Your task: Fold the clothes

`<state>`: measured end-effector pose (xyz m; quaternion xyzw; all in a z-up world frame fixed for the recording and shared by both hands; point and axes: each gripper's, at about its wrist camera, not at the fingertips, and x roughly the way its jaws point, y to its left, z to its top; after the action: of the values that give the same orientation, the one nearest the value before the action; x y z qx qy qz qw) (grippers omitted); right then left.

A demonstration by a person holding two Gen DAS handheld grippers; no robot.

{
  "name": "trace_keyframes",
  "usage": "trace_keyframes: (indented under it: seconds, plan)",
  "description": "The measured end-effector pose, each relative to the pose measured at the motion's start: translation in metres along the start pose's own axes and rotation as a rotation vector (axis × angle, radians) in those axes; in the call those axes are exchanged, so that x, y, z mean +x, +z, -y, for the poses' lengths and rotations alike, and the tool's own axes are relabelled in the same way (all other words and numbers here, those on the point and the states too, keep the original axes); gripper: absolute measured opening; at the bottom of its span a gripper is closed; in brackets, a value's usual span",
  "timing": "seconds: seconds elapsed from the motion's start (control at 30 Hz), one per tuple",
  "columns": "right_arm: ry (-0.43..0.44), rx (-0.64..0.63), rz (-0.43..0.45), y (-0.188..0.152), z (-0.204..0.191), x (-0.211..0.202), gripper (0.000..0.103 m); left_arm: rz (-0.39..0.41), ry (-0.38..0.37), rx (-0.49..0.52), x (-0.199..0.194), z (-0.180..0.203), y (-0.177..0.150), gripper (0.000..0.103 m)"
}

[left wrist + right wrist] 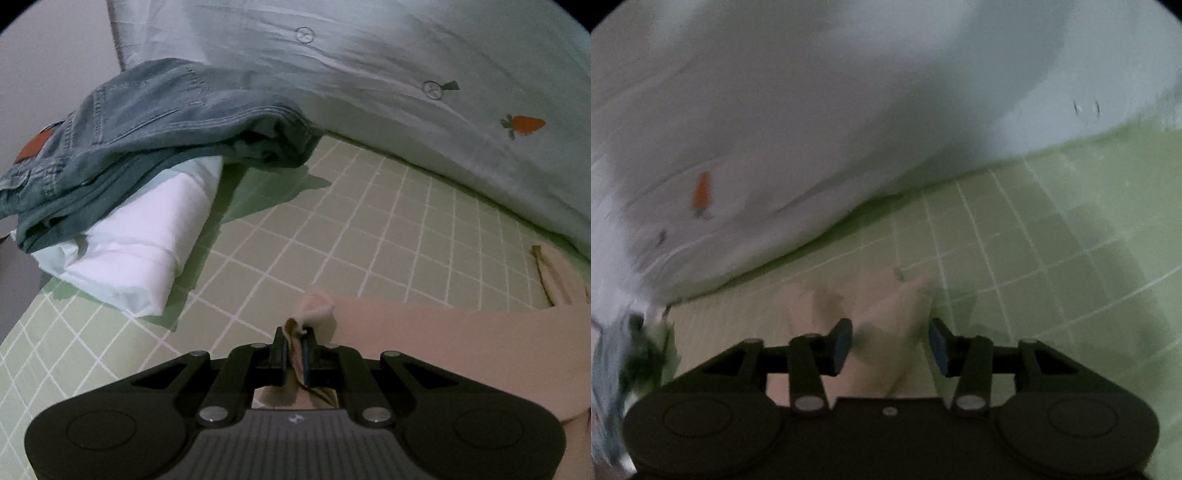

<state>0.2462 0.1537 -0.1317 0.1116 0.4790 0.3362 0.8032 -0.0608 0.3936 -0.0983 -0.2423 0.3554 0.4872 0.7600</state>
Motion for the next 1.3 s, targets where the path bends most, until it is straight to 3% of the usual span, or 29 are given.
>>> trace_keyframes:
  seconds: [0.03,0.13,0.27,0.37,0.53,0.8,0.93,1.0,1.07,1.13,1.3]
  plan:
    - [0.004,0.028,-0.008,0.003,0.002,0.003,0.006,0.003,-0.008,0.024,-0.003,0.003,0.002,0.009]
    - [-0.007,-0.013,0.081,0.016,-0.005,-0.015,0.006,0.043,-0.071,0.072,-0.022,0.016,0.011,0.009]
    - [-0.091,-0.160,0.227,0.038,-0.019,-0.051,0.006,0.111,-0.149,0.114,-0.041,0.038,0.023,0.009]
    - [-0.167,-0.294,0.284,0.044,-0.028,-0.056,0.006,0.115,-0.166,0.112,-0.034,0.049,0.025,0.009]
    - [-0.231,-0.410,0.239,0.039,-0.032,-0.024,0.006,0.052,-0.174,0.037,-0.011,0.043,0.021,0.009]
    - [-0.291,-0.431,0.133,0.032,-0.030,0.019,0.009,-0.050,-0.150,-0.025,0.022,0.033,0.013,0.009]
    - [-0.363,-0.428,0.108,0.031,-0.025,0.021,0.049,-0.083,-0.104,-0.050,0.034,0.031,0.007,0.018]
    - [-0.358,-0.401,0.123,0.030,-0.018,0.006,0.054,-0.077,-0.095,-0.044,0.033,0.030,0.007,0.024]
    - [-0.333,-0.362,0.126,0.029,-0.010,-0.011,0.072,-0.077,-0.063,-0.038,0.030,0.029,0.006,0.036]
    - [-0.292,-0.314,0.139,0.021,0.000,-0.031,0.082,-0.074,-0.029,-0.053,0.027,0.024,0.006,0.041]
    - [-0.275,-0.288,0.091,-0.022,0.022,-0.071,0.085,-0.056,0.097,-0.184,0.019,-0.011,0.005,0.043]
